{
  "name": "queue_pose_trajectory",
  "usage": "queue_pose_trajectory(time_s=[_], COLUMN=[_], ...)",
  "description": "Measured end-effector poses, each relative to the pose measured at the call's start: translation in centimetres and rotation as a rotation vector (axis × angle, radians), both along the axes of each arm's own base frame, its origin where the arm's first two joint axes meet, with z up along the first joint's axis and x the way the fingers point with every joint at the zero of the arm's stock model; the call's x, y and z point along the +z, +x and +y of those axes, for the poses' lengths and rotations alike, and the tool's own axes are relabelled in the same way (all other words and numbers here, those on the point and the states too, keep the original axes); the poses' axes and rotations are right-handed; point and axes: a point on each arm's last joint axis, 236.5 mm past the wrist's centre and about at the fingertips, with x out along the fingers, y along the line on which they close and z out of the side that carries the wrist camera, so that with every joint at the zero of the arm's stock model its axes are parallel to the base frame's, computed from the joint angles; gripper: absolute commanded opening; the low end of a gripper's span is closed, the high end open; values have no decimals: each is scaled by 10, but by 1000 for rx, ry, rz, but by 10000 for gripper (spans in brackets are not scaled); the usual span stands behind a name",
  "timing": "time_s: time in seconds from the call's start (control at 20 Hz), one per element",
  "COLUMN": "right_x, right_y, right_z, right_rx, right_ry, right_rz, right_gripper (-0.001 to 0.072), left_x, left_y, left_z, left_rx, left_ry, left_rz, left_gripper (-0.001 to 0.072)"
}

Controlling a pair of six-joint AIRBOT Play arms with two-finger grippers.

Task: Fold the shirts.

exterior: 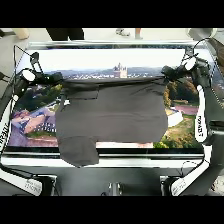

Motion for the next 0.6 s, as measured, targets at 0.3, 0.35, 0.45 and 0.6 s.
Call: queue_pose_trajectory(time_s=[0.3,0.35,0.45,0.6], right_x=[-39,-49,-67,-63], right_y=[-94,-110,-133,-144], right_z=[17,19,24,29], right_rx=[198,212,228,232], right_ry=[-6,5,32,57], right_rz=[384,451,543,577], right_gripper=[27,27,144,488], left_x=[-53,-64,-77,-69], left_y=[-88,-108,-138,-157], left_z=[8,9,7,2], left_rx=[-160,-174,-198,-217], left_ry=[63,63,55,29], left_rz=[391,472,588,651], left_gripper=[28,29,250,516])
